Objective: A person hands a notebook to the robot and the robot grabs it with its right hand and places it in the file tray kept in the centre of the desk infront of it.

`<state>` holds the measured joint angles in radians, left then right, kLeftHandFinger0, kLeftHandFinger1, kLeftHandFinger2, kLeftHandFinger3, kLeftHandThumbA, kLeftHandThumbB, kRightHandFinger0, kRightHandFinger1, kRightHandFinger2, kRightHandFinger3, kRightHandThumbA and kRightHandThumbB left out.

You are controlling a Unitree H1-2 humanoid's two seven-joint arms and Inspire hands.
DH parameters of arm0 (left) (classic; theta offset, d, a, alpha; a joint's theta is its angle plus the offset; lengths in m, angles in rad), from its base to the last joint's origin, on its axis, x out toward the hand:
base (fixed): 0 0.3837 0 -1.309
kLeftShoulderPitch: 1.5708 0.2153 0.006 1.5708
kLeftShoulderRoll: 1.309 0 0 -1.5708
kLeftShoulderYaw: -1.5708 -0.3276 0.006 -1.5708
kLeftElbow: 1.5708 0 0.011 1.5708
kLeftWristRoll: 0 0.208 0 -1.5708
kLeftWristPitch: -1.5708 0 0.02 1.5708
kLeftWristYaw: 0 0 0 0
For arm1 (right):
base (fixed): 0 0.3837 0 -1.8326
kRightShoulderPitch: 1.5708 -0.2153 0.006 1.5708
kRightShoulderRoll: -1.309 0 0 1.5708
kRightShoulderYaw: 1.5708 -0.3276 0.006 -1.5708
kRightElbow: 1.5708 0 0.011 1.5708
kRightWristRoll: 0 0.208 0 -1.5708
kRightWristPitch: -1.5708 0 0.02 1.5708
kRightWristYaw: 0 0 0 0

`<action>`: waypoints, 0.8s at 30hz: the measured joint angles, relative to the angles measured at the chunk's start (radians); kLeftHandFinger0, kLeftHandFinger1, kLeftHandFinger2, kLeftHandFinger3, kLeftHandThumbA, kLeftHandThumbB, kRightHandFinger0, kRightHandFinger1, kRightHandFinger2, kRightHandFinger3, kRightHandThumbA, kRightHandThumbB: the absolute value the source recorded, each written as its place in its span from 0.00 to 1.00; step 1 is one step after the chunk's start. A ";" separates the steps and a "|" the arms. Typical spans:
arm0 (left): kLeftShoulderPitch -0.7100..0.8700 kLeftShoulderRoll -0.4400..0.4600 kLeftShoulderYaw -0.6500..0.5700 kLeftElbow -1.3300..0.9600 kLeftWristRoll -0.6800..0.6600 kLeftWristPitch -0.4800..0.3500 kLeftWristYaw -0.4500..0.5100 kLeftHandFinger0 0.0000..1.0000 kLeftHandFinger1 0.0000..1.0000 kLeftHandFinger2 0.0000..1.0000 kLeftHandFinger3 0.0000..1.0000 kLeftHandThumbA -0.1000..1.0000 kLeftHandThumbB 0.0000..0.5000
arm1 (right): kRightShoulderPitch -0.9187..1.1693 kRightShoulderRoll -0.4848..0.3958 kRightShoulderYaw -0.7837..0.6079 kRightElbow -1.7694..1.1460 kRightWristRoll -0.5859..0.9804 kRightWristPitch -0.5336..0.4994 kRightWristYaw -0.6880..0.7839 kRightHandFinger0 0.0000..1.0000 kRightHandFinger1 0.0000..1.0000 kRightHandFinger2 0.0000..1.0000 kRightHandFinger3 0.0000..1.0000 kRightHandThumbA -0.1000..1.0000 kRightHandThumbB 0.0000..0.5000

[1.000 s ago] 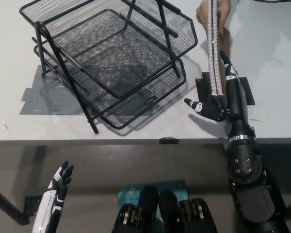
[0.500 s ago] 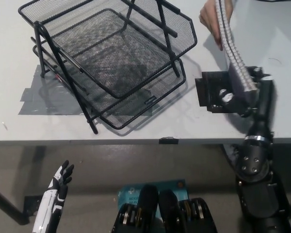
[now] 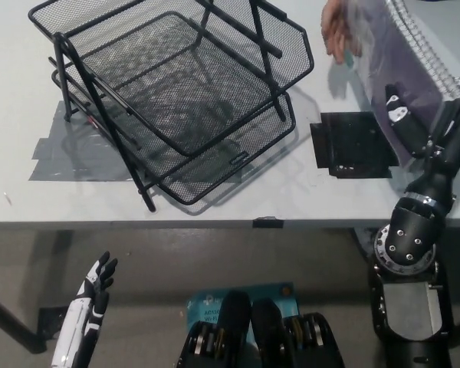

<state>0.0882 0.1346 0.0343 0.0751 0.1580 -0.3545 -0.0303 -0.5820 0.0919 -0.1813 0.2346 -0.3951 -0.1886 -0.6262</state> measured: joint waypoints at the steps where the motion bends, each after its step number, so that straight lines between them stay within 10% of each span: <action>1: 0.000 0.000 0.000 0.000 0.001 0.000 0.000 1.00 1.00 1.00 1.00 1.00 0.68 | 0.000 0.000 -0.001 -0.011 0.000 0.000 -0.001 0.00 0.00 0.00 0.06 0.95 0.01; 18: -0.007 0.007 0.000 0.001 0.002 0.000 0.000 1.00 1.00 1.00 1.00 1.00 0.66 | -0.087 -0.131 -0.009 -0.366 -0.093 0.005 -0.021 0.00 0.00 0.00 0.01 0.94 0.01; 20: -0.007 0.007 0.000 0.001 0.002 0.000 0.000 1.00 1.00 1.00 1.00 1.00 0.66 | -0.103 -0.140 0.004 -0.393 -0.119 0.005 -0.021 0.00 0.00 0.00 0.03 0.96 0.15; 21: -0.007 0.007 0.000 0.001 0.002 0.000 0.000 1.00 1.00 1.00 1.00 1.00 0.66 | -0.112 -0.145 0.011 -0.406 -0.134 0.005 -0.021 0.00 0.00 0.00 0.01 0.85 0.01; 24: -0.006 0.007 0.000 0.002 0.002 0.000 0.000 1.00 1.00 1.00 1.00 1.00 0.66 | -0.126 -0.148 0.046 -0.427 -0.184 0.004 -0.019 0.00 0.00 0.00 0.02 0.75 0.00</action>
<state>0.0824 0.1418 0.0339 0.0770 0.1605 -0.3545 -0.0306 -0.7077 -0.0563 -0.1356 -0.1929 -0.5790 -0.1844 -0.6452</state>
